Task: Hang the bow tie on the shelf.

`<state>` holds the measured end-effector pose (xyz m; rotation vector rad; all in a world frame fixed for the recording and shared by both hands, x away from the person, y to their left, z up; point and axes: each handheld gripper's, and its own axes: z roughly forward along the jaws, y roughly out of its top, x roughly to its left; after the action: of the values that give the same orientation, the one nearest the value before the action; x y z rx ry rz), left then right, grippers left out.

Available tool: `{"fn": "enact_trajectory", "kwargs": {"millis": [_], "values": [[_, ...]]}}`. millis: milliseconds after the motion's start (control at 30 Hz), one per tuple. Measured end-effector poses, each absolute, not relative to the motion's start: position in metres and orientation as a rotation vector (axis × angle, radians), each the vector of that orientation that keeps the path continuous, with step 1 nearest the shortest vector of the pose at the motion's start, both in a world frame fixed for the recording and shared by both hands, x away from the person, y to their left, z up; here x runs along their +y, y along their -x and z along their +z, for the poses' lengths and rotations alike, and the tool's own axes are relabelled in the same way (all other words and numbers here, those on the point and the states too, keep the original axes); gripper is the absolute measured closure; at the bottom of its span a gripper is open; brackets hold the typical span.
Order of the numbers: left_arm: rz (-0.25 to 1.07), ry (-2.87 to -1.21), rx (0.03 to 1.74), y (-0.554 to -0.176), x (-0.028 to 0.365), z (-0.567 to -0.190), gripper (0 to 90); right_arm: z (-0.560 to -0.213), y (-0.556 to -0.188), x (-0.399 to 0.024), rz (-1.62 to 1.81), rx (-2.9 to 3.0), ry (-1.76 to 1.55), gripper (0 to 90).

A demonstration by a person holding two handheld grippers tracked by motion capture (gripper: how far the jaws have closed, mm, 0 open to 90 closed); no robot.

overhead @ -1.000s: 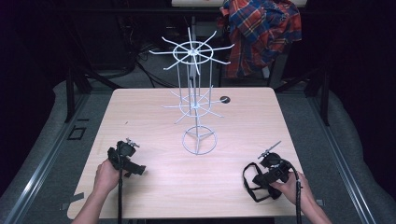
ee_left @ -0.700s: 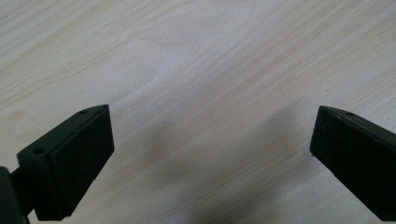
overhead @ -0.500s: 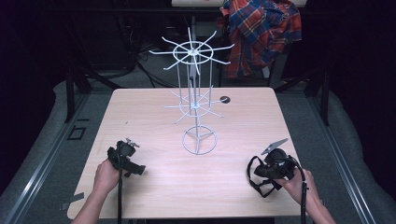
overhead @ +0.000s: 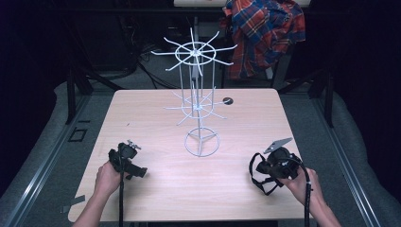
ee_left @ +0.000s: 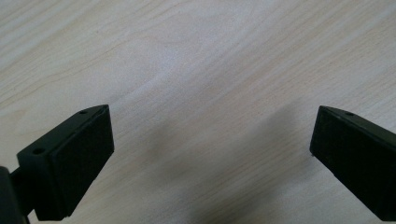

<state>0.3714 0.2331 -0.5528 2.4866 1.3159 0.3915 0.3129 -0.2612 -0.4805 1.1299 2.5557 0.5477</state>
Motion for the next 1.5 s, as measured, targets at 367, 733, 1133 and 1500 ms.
{"fn": "enact_trajectory", "kwargs": {"millis": [367,733,1133,1500], "values": [[0.391,-2.489,1.315,-0.372,0.233,-0.553,0.0,-0.478,-0.316,-0.262,0.568,2.533,-1.138,74.9],[0.399,-2.492,1.309,-0.372,0.231,-0.553,0.0,-0.47,-0.324,-0.262,0.585,2.496,-1.139,74.9],[0.399,-2.48,1.314,-0.37,0.234,-0.551,0.0,-0.46,-0.328,-0.258,0.584,2.484,-1.115,74.9],[0.399,-2.477,1.323,-0.37,0.234,-0.552,0.0,-0.45,-0.34,-0.248,0.61,2.471,-1.095,74.9]]}}
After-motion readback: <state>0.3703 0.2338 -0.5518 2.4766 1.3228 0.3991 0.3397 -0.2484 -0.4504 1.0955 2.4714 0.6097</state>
